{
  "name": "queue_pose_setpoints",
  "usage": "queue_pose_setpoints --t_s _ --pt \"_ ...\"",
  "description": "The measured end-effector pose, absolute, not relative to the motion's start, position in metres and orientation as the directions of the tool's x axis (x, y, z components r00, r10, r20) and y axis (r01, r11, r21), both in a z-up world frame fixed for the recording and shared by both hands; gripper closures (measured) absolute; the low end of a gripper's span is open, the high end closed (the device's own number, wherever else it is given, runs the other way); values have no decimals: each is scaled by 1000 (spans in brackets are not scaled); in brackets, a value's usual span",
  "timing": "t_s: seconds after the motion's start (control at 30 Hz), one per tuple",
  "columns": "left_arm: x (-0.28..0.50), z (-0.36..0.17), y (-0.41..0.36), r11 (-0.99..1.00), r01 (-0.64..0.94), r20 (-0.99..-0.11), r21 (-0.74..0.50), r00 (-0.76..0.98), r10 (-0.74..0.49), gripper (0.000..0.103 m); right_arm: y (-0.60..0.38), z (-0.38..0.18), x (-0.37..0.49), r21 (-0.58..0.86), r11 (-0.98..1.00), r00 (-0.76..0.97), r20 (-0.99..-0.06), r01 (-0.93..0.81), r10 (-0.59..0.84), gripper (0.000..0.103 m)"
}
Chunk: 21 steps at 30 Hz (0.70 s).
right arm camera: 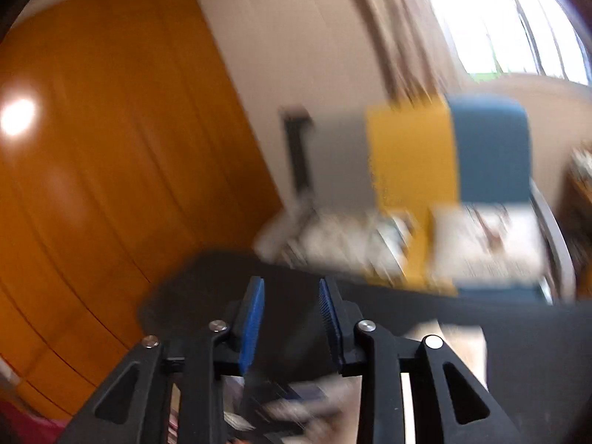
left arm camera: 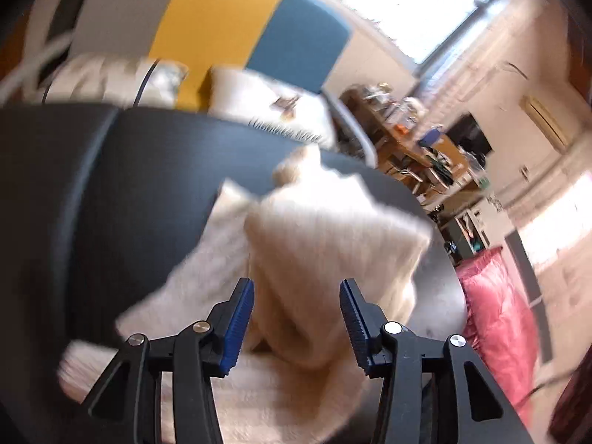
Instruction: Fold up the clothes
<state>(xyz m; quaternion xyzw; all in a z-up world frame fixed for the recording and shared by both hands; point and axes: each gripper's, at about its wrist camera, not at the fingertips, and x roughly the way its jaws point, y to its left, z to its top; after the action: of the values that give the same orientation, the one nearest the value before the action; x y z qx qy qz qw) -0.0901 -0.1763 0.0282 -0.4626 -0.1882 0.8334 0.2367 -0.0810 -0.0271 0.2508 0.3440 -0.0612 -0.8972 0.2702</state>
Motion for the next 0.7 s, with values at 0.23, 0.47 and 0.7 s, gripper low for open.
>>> queue_pose_setpoints --t_s 0.23,0.47,0.7 --pt "-88 -8 -170 -827 -134 -715 -547 -438 544 53 44 81 -126 434 -898 -484 -772 71 -412 31" --pt "-78 -11 -171 -839 -125 -724 -530 -447 525 50 45 3 -176 449 -891 -341 -849 -66 -403 22" --pt "-79 -14 -190 -867 -107 -735 -487 -487 473 50 55 5 -167 510 -860 -410 -779 24 -474 77"
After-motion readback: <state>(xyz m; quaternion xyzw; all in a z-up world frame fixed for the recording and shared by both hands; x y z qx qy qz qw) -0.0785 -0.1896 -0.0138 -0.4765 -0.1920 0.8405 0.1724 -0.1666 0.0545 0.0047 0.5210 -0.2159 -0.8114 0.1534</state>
